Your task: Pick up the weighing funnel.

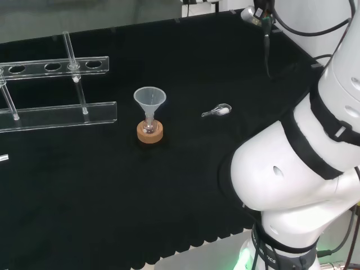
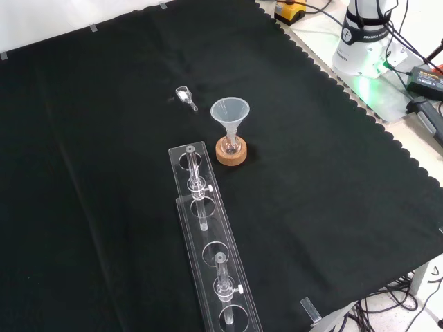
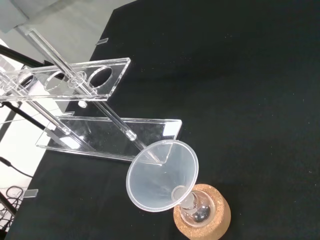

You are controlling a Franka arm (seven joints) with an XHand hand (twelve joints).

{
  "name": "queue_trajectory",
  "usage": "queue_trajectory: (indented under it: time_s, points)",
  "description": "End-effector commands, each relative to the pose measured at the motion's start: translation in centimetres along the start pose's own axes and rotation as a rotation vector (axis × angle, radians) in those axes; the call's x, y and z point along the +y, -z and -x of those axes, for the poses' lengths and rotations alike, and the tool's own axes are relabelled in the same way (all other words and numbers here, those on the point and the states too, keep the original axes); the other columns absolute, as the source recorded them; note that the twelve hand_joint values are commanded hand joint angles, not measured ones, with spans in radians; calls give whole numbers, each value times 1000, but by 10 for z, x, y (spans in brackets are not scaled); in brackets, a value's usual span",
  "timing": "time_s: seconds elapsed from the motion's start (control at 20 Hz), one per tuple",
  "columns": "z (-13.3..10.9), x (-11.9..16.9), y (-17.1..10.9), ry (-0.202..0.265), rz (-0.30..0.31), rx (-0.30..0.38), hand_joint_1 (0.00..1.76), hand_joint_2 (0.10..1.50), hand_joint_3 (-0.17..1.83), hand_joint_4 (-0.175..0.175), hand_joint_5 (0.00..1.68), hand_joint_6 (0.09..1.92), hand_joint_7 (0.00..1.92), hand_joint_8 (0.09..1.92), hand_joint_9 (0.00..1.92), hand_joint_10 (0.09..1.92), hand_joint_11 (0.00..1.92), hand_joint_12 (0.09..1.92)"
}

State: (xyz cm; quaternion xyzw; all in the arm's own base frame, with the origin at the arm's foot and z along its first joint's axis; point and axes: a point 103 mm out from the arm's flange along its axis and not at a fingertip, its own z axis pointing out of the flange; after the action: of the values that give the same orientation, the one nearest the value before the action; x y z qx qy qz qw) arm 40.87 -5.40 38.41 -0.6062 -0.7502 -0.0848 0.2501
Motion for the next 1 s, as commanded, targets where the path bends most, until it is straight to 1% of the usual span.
queue_trajectory:
  time_s: [0.05, 0.15, 0.25, 0.35, 0.4, 0.5, 0.6, 0.65, 0.7, 0.75, 0.8, 0.85, 0.9, 1.0]
  points:
    - [0, -2, 1, -40, 31, 8, 280, 739, 16, -77, 0, 87, 0, 87, 0, 444, 68, 1601]
    - [4, -6, 0, -56, 48, 11, 280, 740, 16, -77, 0, 87, 0, 87, 0, 441, 67, 1602]
    - [14, -11, -2, -74, 69, 18, 279, 740, 16, -76, 0, 87, 0, 87, 0, 455, 71, 1604]
    - [30, -16, -1, -111, 85, -7, 279, 741, 14, -76, 0, 87, 0, 87, 0, 509, 89, 1606]
    - [38, -19, 0, -115, 100, -23, 281, 743, 14, -76, 0, 87, 0, 87, 0, 548, 101, 1606]
    - [57, -22, 1, -115, 136, -84, 291, 749, 14, -78, 0, 87, 0, 87, 0, 661, 148, 1601]
    - [78, -25, 1, -122, 209, -191, 325, 762, 16, -85, 15, 87, 42, 87, 12, 848, 229, 1587]
    - [89, -27, 0, -121, 248, -259, 350, 770, 16, -93, 54, 87, 70, 134, 65, 910, 287, 1570]
    - [104, -28, -3, -111, 290, -339, 380, 778, 15, -101, 106, 87, 73, 312, 136, 939, 352, 1544]
    - [114, -28, -4, -101, 320, -382, 409, 783, 14, -107, 155, 87, 62, 498, 203, 949, 408, 1519]
    - [123, -27, -5, -94, 337, -414, 440, 786, 13, -112, 202, 87, 60, 642, 263, 948, 457, 1492]
    - [132, -22, -6, -90, 342, -441, 466, 789, 12, -116, 240, 87, 76, 740, 316, 940, 497, 1468]
    - [142, -15, -9, -98, 338, -461, 490, 790, 12, -119, 270, 87, 100, 800, 359, 927, 527, 1450]
    - [160, -6, -14, -110, 339, -466, 521, 791, 11, -123, 299, 87, 129, 851, 403, 913, 555, 1432]
